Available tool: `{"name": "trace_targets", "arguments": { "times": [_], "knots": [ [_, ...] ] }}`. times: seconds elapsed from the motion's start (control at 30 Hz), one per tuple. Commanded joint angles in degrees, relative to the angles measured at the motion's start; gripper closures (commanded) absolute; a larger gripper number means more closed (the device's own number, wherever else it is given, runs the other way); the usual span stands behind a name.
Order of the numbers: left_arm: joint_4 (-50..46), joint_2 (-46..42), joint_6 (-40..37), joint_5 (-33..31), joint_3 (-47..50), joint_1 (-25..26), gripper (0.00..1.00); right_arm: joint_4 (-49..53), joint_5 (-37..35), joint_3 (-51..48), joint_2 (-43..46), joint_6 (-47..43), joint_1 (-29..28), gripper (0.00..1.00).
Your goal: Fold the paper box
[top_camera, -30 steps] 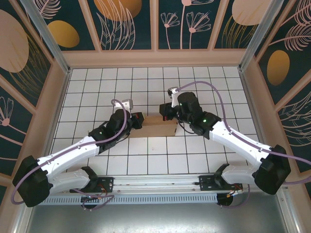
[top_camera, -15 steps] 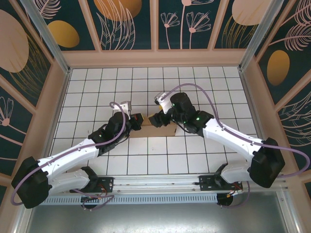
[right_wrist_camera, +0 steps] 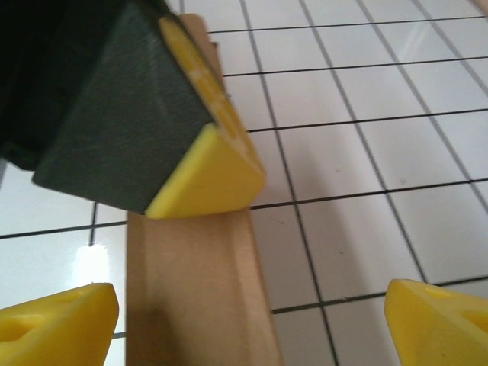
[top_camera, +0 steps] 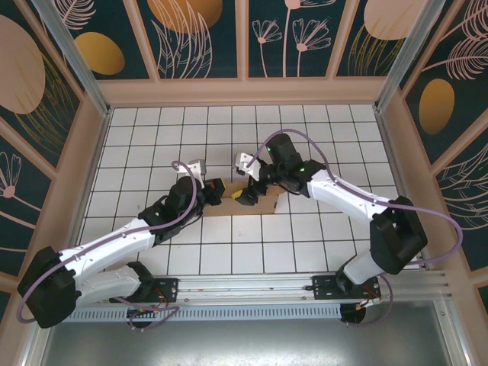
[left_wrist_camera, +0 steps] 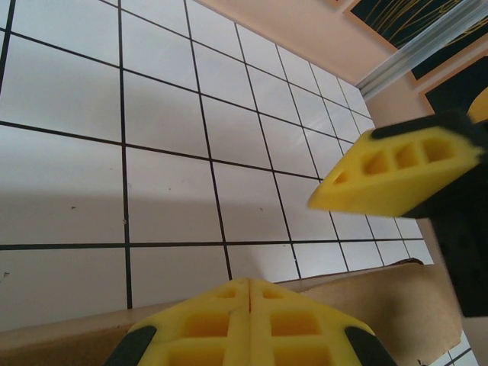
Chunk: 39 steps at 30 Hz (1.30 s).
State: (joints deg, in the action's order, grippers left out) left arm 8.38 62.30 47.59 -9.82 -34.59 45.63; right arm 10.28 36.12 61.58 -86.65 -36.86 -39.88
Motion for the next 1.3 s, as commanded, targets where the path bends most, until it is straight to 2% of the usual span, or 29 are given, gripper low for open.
{"name": "trace_targets", "arguments": {
  "times": [0.0,0.1,0.23,0.33,0.6,0.77,0.87,0.93,1.13,1.27],
  "knots": [
    [-1.22,-0.47,-1.30,0.85,1.50,-0.48,1.00,0.15,5.01,0.30,-1.20,-2.29,-1.13,0.10],
    [-1.18,-0.12,-1.58,1.36,1.37,-0.47,1.00,-0.39,4.06,0.05,-2.47,-2.41,-1.56,0.12],
    [-1.00,-0.14,-1.88,1.75,1.37,-0.45,1.00,-5.01,-2.72,-1.60,-2.82,-1.87,-2.01,0.17],
    [-0.81,-0.19,-1.98,1.89,1.37,-0.47,1.00,-4.37,-5.28,-1.92,-2.91,-4.22,-3.09,0.22],
    [-0.91,0.60,-2.48,2.51,0.75,-0.46,1.00,-4.09,-5.42,-3.64,-2.73,-3.85,-4.42,0.28],
    [-1.52,0.67,-3.01,3.14,0.07,-0.46,1.00,-5.16,-7.67,-4.42,-2.73,-3.51,-4.74,0.42],
    [-2.09,0.29,-3.20,3.32,-0.19,-0.50,1.00,-5.89,-8.76,-4.46,-2.77,-3.24,-4.77,0.55],
    [-2.57,-0.35,-3.30,3.32,-0.38,-0.46,1.00,-5.93,-8.96,-4.27,-2.91,-3.00,-4.70,0.57],
    [-1.91,0.37,-3.14,2.81,0.30,-0.45,1.00,-6.36,-8.61,-4.31,-3.13,-3.12,-4.67,0.56],
    [-2.23,2.32,-2.93,1.21,-0.38,-0.45,1.00,-5.66,-6.99,-3.72,-3.61,-2.70,-3.83,0.41]
  ]
}}
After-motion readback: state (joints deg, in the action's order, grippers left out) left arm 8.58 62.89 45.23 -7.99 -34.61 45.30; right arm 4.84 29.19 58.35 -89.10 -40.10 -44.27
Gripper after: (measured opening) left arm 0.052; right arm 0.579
